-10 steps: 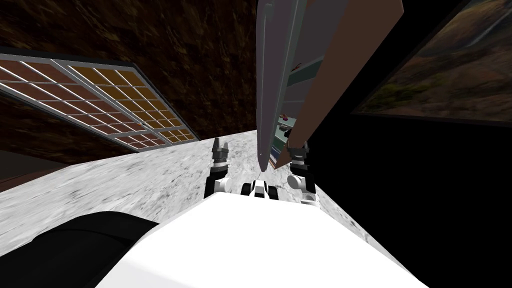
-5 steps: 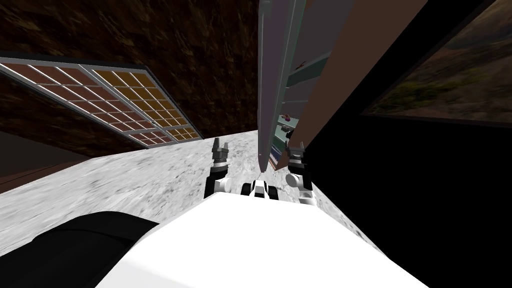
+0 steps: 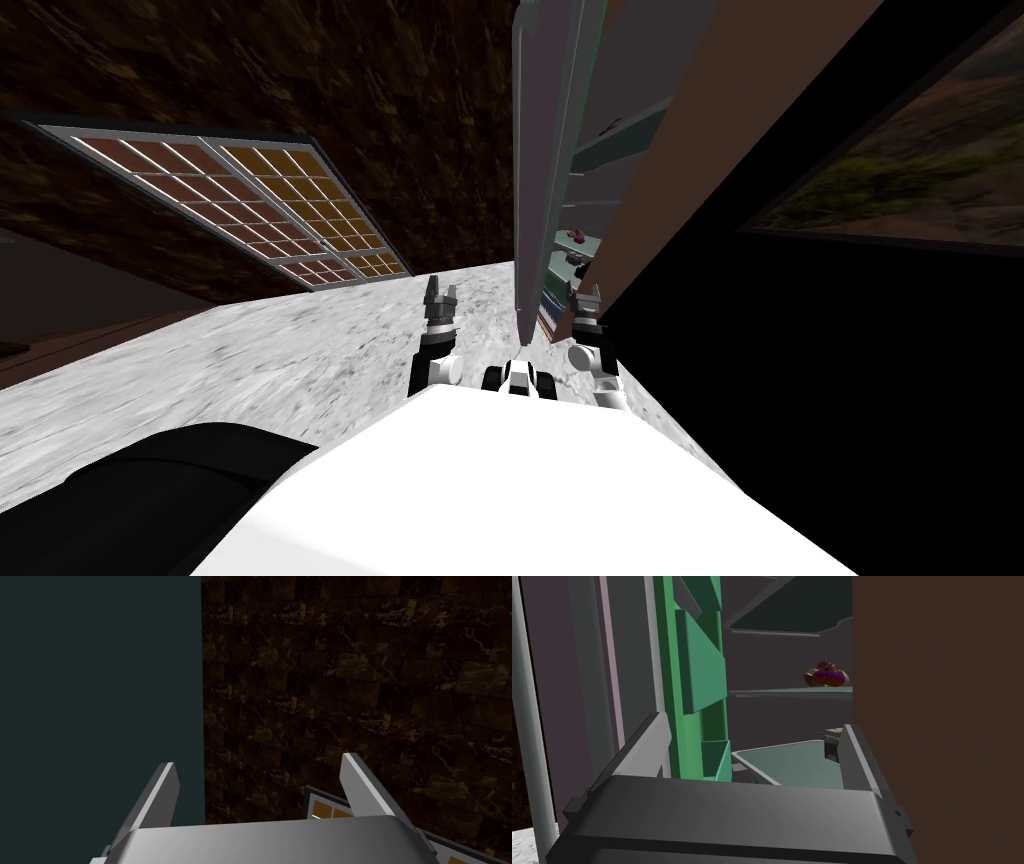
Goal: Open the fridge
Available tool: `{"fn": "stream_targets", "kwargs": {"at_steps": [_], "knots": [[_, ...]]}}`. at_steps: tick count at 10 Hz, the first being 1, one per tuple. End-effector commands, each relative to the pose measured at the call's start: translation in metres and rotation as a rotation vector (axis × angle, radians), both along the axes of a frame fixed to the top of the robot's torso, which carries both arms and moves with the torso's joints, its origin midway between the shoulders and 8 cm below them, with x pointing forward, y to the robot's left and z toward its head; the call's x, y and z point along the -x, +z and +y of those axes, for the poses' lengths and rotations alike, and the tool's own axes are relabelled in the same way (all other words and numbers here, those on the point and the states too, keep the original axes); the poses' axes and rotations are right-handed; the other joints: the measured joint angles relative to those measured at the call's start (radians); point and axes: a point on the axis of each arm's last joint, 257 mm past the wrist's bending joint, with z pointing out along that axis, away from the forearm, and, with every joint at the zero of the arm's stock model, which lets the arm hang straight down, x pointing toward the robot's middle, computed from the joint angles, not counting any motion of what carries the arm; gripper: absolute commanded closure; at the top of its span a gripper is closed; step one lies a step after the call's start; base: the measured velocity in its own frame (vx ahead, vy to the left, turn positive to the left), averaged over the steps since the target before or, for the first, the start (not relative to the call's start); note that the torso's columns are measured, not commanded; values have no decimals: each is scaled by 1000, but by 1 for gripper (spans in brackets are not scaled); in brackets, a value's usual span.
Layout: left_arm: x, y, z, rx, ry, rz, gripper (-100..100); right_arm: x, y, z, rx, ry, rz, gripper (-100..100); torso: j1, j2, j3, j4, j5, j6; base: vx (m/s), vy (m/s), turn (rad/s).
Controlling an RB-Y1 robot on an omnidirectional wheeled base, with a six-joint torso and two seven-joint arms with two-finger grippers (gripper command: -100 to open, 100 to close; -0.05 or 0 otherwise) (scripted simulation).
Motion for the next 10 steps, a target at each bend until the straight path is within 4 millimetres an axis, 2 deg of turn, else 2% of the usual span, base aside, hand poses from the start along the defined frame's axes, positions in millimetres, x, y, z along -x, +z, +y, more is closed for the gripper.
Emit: {"fn": "stream_targets", "kwargs": {"at_steps": [1,4,6,10], "knots": [[0,0,0,0,0,0,0,-4,-3,2,-65,40,3,-100,0,0,0,0,0,1,12,-27,-14],[0,0,0,0,0,0,0,-18,-18,12,-201,125,30,-100,1,1,0,0,0,0,17,-49,128],[0,0,0,0,0,0,0,-18,-18,12,-233,142,27,-100,0,0,0,0,0,1,16,-48,26],[0,0,0,0,0,0,0,-31,-34,21,-387,231,57,-100,0,1,0,0,0,0,12,-53,111]]}}
